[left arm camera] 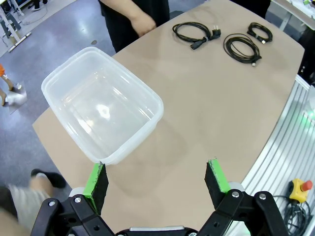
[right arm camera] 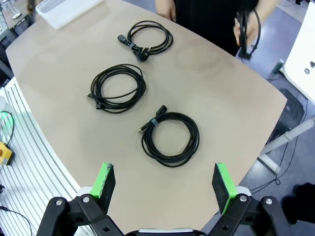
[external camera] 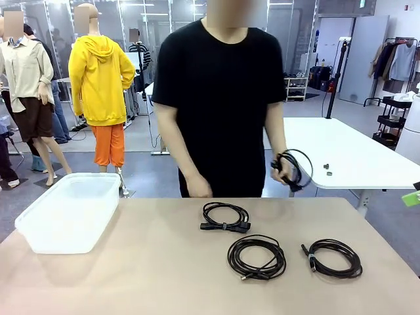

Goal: Organize and store the cables.
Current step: Place the Power Cable into the Organizing box.

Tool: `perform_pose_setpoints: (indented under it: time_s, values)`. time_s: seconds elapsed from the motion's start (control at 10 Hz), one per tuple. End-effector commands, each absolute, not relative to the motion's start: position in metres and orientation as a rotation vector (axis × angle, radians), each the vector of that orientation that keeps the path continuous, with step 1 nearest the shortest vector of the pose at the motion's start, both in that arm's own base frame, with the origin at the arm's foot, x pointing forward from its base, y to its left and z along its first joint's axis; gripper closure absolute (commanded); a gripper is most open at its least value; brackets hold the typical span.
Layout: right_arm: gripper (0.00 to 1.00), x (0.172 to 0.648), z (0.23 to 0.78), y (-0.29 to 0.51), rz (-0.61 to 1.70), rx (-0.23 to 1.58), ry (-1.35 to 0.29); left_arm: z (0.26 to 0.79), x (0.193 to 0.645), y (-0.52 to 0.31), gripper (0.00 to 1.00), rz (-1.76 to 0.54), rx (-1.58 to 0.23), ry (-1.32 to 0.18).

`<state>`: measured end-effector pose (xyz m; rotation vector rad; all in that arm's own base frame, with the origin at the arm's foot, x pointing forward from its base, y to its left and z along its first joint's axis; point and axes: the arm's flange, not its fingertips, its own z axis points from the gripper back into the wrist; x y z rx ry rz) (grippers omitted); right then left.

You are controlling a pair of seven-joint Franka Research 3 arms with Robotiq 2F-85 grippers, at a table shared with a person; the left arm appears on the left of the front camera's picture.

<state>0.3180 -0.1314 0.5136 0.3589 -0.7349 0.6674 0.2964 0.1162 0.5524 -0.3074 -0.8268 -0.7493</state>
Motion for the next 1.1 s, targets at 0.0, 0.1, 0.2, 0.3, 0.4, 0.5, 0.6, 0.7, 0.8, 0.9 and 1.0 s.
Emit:
perform_pose_setpoints:
  time_s: [0.0, 0.1, 0.2, 0.3, 0.4, 0.5, 0.6, 0.7, 0.8, 0.9, 1.0]
  values:
    - [0.0, 0.318, 0.512, -0.132, 0.685, 0.365, -0.74, 0.553, 0.295, 0.117, 0.0, -0.767, -0.317, -0.839]
    - [0.0, 0.318, 0.512, -0.132, 0.685, 0.365, -0.74, 0.553, 0.295, 0.117, 0.0, -0.767, -0.317, -0.839]
    - [0.0, 0.318, 0.512, -0.132, 0.685, 0.365, -0.74, 0.552, 0.296, 0.116, 0.0, -0.749, -0.307, -0.827]
    - [0.0, 0.318, 0.512, -0.132, 0.685, 0.365, -0.74, 0.557, 0.304, 0.088, 0.0, -0.803, -0.257, -0.778]
    - [0.0, 0.318, 0.512, -0.132, 0.685, 0.365, -0.74, 0.558, 0.316, 0.054, 0.0, -0.831, -0.198, -0.736]
    - [0.0, 0.318, 0.512, -0.132, 0.685, 0.365, -0.74, 0.557, 0.327, 0.026, 0.0, -0.85, -0.147, -0.707]
    - [0.0, 0.318, 0.512, -0.132, 0.685, 0.365, -0.74, 0.556, 0.337, -0.001, 0.0, -0.875, -0.112, -0.682]
    - [0.0, 0.318, 0.512, -0.132, 0.685, 0.365, -0.74, 0.555, 0.348, -0.032, 0.0, -0.912, -0.086, -0.657]
    - [0.0, 0.318, 0.512, -0.132, 0.685, 0.365, -0.74, 0.552, 0.358, -0.062, 0.0, -0.963, -0.04, -0.637]
    - [0.0, 0.318, 0.512, -0.132, 0.685, 0.365, -0.74, 0.548, 0.366, -0.09, 0.0, -1.011, 0.0, -0.625]
    - [0.0, 0.318, 0.512, -0.132, 0.685, 0.365, -0.74, 0.544, 0.372, -0.116, 0.0, -1.045, 0.021, -0.62]
